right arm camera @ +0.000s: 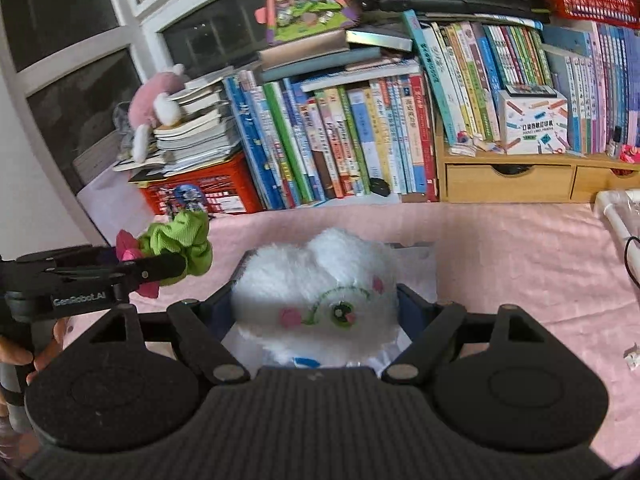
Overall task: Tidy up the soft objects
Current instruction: 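Carry the bow plush into the tray and release it while the right tool drops the fluffy plush there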
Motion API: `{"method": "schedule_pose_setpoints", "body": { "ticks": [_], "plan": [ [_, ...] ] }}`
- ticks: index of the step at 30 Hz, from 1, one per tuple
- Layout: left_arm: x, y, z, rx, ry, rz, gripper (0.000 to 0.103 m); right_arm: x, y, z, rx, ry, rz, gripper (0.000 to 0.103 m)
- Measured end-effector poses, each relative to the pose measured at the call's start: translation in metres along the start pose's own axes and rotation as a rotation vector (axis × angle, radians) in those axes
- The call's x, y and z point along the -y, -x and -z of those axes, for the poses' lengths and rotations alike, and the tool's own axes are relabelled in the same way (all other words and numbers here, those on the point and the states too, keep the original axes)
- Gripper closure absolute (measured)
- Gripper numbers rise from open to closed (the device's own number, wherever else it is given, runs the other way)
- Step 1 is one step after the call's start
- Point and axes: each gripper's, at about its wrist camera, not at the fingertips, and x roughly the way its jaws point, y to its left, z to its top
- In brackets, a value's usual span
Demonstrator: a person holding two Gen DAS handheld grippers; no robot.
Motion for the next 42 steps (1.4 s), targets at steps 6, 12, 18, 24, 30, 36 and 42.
{"method": "schedule_pose_setpoints", "body": {
  "ticks": [6, 12, 18, 24, 30, 36, 42],
  "plan": [
    [-0.020, -0.061, -0.002, -0.196, 0.072, -0.021, 0.047, 0.002, -0.041, 0.000, -0.097, -0.011, -0.017, 0.022],
    [-0.034, -0.105, 0.007, -0.327, 0.110, -0.044, 0.047, -0.004, -0.088, 0.015, -0.209, -0.008, -0.010, 0.022],
    [-0.044, -0.132, 0.015, -0.402, 0.150, -0.037, 0.047, 0.001, -0.121, 0.027, -0.287, -0.024, 0.008, 0.022],
    [-0.043, -0.145, 0.023, -0.435, 0.155, -0.048, 0.047, 0.002, -0.140, 0.031, -0.334, -0.009, 0.033, 0.021],
    [-0.043, -0.153, 0.026, -0.448, 0.151, -0.057, 0.046, -0.003, -0.154, 0.035, -0.364, 0.023, 0.063, 0.021],
    [-0.044, -0.157, 0.029, -0.465, 0.143, -0.060, 0.043, -0.004, -0.165, 0.039, -0.395, 0.028, 0.081, 0.021],
    [-0.045, -0.160, 0.030, -0.471, 0.147, -0.060, 0.041, -0.004, -0.170, 0.041, -0.412, 0.032, 0.092, 0.021]
  ]
}}
